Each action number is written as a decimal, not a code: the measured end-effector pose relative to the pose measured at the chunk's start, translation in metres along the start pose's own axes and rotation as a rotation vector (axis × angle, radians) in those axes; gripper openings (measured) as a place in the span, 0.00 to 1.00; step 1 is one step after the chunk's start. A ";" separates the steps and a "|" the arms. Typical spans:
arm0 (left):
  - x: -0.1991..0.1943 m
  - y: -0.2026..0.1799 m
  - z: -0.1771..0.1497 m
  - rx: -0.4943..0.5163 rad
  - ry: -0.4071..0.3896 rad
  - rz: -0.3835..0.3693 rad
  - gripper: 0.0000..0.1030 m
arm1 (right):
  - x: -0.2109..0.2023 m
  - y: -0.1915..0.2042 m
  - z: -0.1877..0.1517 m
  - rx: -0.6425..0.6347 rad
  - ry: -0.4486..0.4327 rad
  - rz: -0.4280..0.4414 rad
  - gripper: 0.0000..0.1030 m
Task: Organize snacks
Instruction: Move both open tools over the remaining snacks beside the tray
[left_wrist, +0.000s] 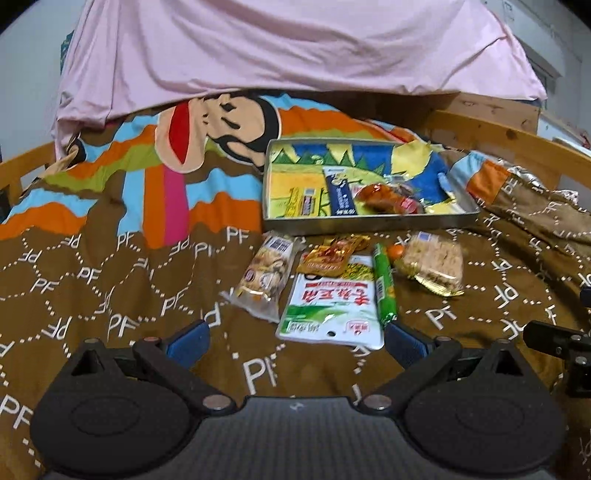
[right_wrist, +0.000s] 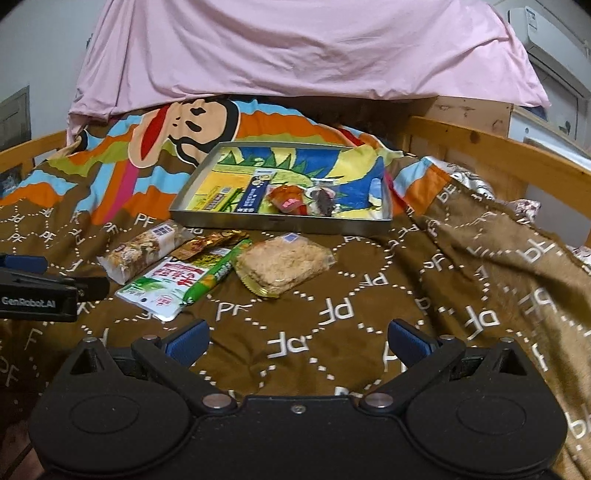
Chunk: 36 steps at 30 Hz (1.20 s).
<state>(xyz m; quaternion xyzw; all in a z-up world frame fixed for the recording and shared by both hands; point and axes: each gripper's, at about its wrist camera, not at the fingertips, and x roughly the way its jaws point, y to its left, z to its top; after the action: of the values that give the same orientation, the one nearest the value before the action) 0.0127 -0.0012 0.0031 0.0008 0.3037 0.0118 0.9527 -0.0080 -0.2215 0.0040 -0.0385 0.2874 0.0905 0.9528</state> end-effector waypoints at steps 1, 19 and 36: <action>0.000 0.000 0.000 -0.001 0.003 0.003 0.99 | 0.001 0.001 0.000 -0.003 0.004 0.004 0.99; 0.013 0.005 -0.005 0.006 0.067 0.037 0.99 | 0.020 0.006 -0.011 0.007 0.068 0.059 0.99; 0.040 0.032 0.016 0.043 0.119 0.083 0.99 | 0.033 0.007 -0.015 0.042 0.092 0.140 0.99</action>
<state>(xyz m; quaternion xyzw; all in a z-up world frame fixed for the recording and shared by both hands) 0.0541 0.0314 -0.0073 0.0331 0.3595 0.0446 0.9315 0.0097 -0.2119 -0.0276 -0.0025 0.3347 0.1492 0.9304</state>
